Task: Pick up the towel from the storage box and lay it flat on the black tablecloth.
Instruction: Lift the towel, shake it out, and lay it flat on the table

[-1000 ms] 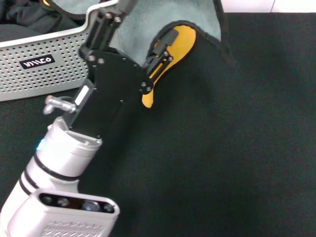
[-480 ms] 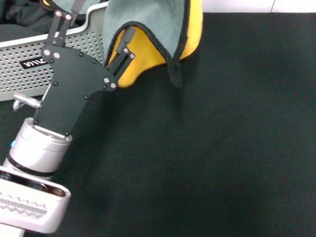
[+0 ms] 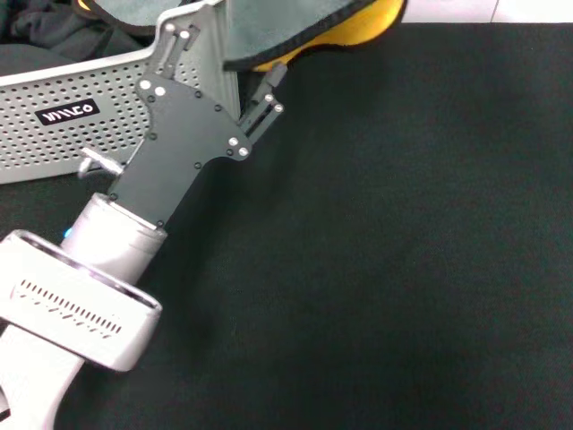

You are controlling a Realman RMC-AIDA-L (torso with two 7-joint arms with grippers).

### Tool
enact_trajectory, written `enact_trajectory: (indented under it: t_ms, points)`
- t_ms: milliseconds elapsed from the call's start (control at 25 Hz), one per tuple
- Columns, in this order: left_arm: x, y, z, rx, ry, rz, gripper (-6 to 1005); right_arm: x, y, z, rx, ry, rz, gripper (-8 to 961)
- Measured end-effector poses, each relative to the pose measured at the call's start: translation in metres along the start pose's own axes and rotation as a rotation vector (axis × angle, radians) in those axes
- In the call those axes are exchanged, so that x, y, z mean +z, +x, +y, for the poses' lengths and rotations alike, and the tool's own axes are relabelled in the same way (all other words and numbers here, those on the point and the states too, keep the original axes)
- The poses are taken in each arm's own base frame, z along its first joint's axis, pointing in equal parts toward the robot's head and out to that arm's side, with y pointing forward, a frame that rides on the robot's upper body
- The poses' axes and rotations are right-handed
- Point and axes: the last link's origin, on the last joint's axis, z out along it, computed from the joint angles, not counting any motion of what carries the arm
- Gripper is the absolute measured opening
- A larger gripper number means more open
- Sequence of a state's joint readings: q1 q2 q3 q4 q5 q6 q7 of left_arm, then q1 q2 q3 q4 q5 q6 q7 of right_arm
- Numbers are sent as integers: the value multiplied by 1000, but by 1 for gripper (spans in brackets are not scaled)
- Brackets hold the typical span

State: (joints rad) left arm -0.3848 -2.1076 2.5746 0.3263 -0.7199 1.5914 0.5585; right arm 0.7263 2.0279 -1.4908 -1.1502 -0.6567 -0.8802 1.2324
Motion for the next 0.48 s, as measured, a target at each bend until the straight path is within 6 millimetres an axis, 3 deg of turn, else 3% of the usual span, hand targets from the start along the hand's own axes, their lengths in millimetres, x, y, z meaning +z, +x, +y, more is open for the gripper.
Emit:
enact_trajectory:
  t_ms: [280,480]
  points:
    - [8,5,12,8,-44,7,746,17,-2,0,-25,-1,8,7]
    - [9,13,23,106,-63,27,743,23,-3,-1,-35,9,7,7]
